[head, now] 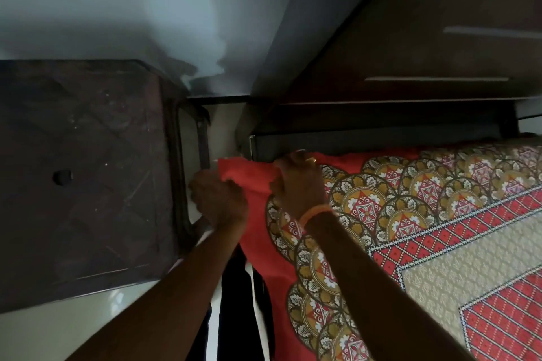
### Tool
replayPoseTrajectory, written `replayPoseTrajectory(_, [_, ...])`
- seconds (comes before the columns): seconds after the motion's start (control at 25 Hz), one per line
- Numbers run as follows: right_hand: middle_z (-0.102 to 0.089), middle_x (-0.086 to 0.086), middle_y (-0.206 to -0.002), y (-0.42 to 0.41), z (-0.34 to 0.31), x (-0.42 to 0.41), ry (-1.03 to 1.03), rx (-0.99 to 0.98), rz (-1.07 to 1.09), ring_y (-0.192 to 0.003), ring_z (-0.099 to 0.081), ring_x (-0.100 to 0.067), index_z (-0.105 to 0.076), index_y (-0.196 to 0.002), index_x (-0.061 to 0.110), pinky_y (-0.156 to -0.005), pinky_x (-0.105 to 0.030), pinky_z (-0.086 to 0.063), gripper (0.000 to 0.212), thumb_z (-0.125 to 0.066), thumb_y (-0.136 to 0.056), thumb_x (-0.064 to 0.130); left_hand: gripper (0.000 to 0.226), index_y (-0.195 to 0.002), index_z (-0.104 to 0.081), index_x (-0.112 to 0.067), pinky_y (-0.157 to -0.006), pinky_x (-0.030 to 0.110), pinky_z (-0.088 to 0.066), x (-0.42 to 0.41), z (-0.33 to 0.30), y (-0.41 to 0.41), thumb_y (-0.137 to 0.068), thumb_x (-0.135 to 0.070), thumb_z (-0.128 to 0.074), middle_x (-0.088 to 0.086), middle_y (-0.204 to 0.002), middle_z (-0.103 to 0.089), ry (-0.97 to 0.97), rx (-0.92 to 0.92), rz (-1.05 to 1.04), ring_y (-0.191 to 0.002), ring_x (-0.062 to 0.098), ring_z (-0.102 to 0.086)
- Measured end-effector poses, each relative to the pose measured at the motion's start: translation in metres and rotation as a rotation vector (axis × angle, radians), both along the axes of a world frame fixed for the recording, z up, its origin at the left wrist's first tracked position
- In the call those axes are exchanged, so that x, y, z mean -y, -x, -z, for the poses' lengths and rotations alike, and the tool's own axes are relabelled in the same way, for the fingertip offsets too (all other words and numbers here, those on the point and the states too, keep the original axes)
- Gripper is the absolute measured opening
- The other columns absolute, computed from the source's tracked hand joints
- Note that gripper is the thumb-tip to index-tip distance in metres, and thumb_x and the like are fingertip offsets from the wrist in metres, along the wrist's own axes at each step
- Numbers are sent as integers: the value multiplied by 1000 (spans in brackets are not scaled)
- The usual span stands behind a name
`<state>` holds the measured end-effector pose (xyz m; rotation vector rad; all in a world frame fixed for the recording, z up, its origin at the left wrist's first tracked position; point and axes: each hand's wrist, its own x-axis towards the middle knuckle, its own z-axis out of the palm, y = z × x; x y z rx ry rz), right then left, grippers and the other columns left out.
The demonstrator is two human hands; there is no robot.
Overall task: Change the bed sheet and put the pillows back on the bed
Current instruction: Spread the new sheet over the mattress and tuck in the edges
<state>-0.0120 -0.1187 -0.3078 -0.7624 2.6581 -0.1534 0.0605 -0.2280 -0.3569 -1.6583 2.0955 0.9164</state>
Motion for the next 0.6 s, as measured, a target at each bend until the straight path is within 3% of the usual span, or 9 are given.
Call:
replayPoseTrajectory(0.04, [-62, -15, -119, 18, 4, -1, -125, 73, -31, -109, -57, -34, -61, -118, 11, -92, -42, -46, 39, -59, -84, 31, 51, -138, -41, 3, -103, 46, -39, -8, 1, -6, -99, -30, -45, 26, -138, -47, -106, -31, 45, -124, 40, -48])
replayPoseTrajectory(0.12, [-53, -12, -137, 44, 16, 2, -281, 381, 6, -123, -51, -34, -49, -136, 18, -103, -42, -41, 61, -60, -85, 50, 58, -134, -48, -3, -102, 48, -45, -27, 0, -14, -95, -46, -51, 20, -131, -56, -484, -96, -172, -119, 37, -55])
replayPoseTrajectory(0.2, [-54, -8, -137, 53, 26, 9, -323, 562, -4, -120, -53, -31, -51, -135, 24, -98, -37, -41, 59, -60, -86, 56, 61, -136, -48, -11, -99, 45, -48, -40, -3, -11, -97, -57, -45, 13, -129, -59, -818, -141, -429, -117, 31, -58])
replayPoseTrajectory(0.24, [-56, -8, -132, 53, 33, 12, -300, 580, -7, -115, -56, -30, -55, -130, 24, -92, -34, -41, 53, -61, -86, 54, 57, -135, -50, -14, -92, 40, -50, -43, -1, -6, -99, -57, -42, 12, -125, -62, -874, -181, -483, -112, 27, -60])
replayPoseTrajectory(0.32, [-61, -10, -119, 54, 44, 19, -185, 533, 38, -107, -59, -30, -60, -116, 17, -89, -36, -44, 38, -63, -88, 42, 48, -123, -58, -16, -70, 29, -49, -44, 7, 3, -100, -54, -40, 14, -110, -68, -838, -241, -497, -91, 20, -64])
replayPoseTrajectory(0.36, [-63, -11, -112, 53, 46, 22, -118, 497, 70, -104, -60, -30, -60, -109, 15, -89, -40, -45, 30, -63, -89, 37, 47, -121, -60, -16, -67, 28, -49, -44, 12, 8, -100, -54, -41, 13, -106, -69, -802, -244, -494, -87, 19, -64])
replayPoseTrajectory(0.48, [-68, -10, -96, 49, 46, 26, 27, 337, -37, -92, -64, -31, -56, -102, 15, -84, -44, -49, 19, -64, -89, 27, 53, -122, -59, -17, -87, 41, -54, -45, 24, 15, -97, -60, -42, 10, -108, -69, -742, -247, -483, -93, 23, -66])
replayPoseTrajectory(0.6, [-69, -9, -80, 49, 49, 24, 156, 15, -230, -78, -67, -32, -57, -89, 15, -81, -45, -48, 15, -70, -85, 23, 37, -104, -59, -19, -79, 36, -54, -42, 36, 26, -95, -53, -51, 3, -94, -66, -664, -290, -532, -84, 20, -65])
